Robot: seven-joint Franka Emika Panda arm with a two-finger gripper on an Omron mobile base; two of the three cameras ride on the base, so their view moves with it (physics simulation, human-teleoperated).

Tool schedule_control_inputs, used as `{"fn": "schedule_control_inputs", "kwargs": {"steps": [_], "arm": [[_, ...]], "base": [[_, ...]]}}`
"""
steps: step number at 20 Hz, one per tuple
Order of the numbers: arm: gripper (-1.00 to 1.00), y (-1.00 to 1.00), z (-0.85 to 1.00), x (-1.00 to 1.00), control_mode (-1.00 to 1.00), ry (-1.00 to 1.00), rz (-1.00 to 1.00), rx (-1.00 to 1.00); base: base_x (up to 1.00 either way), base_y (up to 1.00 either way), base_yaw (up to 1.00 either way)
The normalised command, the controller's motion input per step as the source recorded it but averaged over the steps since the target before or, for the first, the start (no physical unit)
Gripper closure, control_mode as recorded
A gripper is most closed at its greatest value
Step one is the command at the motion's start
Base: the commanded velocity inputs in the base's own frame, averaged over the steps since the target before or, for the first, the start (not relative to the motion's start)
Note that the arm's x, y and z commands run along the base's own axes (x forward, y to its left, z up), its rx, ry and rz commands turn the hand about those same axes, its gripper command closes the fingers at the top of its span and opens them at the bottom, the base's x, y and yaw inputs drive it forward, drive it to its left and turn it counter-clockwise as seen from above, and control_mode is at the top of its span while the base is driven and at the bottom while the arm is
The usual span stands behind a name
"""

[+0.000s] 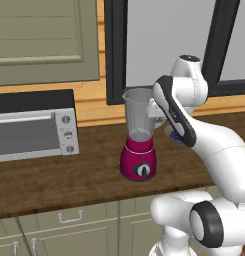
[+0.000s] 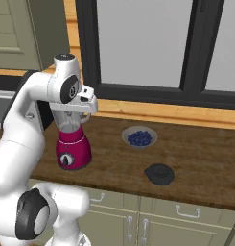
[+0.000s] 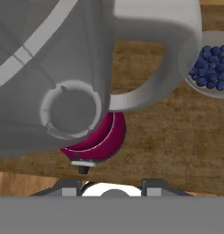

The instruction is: Close the lid blender by securely placing the lid on top.

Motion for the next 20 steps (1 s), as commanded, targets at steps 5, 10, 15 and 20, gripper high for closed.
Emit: {"fn": "schedule_control_inputs", "kwargs": {"steps": [5,10,15,20], "arm": [[-1.0,-0.3,-0.02,-0.08,-1.0,0.0,0.0,0.01],[-1.0,-0.56,-0.29,-0.17,-1.0,0.0,-0.03,0.0],[-1.0,-0.48,-0.26,-0.12,-1.0,0.02,-0.03,0.0],[-1.0,-0.49,-0.15,-0.14,-1.0,0.1,-0.06,0.0]], "base": [[0.0,0.0,0.0],[0.0,0.0,0.0],[0.0,0.0,0.0],[0.0,0.0,0.0]]}}
